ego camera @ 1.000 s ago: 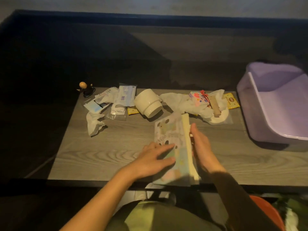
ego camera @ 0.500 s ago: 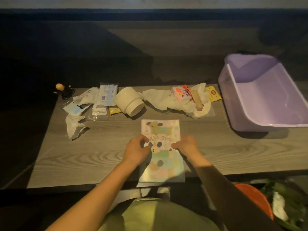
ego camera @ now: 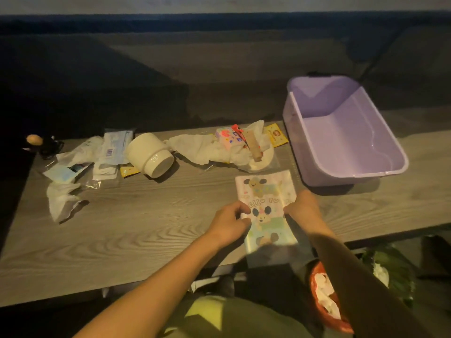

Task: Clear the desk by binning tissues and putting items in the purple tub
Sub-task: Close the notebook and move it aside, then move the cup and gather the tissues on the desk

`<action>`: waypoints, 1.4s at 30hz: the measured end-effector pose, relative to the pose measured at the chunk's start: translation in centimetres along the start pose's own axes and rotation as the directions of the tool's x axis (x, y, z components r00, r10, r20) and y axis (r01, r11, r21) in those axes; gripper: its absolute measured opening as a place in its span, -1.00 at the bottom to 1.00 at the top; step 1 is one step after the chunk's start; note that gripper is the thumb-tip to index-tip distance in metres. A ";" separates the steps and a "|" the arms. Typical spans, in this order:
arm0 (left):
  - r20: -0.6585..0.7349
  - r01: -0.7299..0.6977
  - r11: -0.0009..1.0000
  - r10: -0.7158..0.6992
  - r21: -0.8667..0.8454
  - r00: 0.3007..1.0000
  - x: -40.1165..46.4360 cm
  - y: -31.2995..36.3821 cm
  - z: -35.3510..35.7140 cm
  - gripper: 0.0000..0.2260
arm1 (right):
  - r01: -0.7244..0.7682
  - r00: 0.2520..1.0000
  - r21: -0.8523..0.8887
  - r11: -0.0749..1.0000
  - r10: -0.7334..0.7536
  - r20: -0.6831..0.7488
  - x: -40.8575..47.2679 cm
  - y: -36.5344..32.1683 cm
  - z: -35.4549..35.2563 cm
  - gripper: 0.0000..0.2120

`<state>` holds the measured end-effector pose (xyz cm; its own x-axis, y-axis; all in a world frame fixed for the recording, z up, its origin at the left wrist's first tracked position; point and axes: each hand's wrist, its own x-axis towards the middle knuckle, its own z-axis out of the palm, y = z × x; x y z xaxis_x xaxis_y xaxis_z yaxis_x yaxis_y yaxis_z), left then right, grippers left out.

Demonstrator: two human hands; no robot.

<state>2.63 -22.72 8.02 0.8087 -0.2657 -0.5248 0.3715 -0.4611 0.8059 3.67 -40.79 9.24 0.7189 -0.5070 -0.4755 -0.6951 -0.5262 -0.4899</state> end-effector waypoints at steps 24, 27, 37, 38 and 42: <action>-0.527 -0.021 0.860 -0.294 -0.511 0.797 -0.9 -2.0 -22.8 -0.77 | 0.725 0.684 0.009 0.688 -0.722 0.101 -5.9 -21.2 12.6 -0.70; -0.423 0.056 0.825 -0.345 -0.562 0.838 0.4 -2.0 -24.7 -0.69 | 0.785 0.617 -0.042 0.618 -0.773 0.144 -6.4 -24.3 14.6 -0.55; -0.293 0.119 0.903 -0.255 -0.413 0.921 1.8 -1.9 -25.4 -0.85 | 0.777 0.629 -0.265 0.571 -0.679 0.379 -6.2 -26.6 17.2 -0.48; -0.291 0.105 0.907 -0.239 -0.409 0.926 1.5 -2.0 -25.3 -0.86 | 0.770 0.637 -0.255 0.585 -0.681 0.361 -6.4 -26.4 17.1 -0.51; -0.323 0.027 0.900 -0.184 -0.435 0.928 0.1 -2.9 -24.8 -0.88 | 0.752 0.657 -0.215 0.623 -0.685 0.314 -7.3 -24.3 15.9 -0.58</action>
<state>12.91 -0.46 12.46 0.8297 0.1116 -0.5470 0.5546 -0.0534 0.8304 15.27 -13.41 12.98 0.9481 0.2419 -0.2064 0.1082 -0.8558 -0.5059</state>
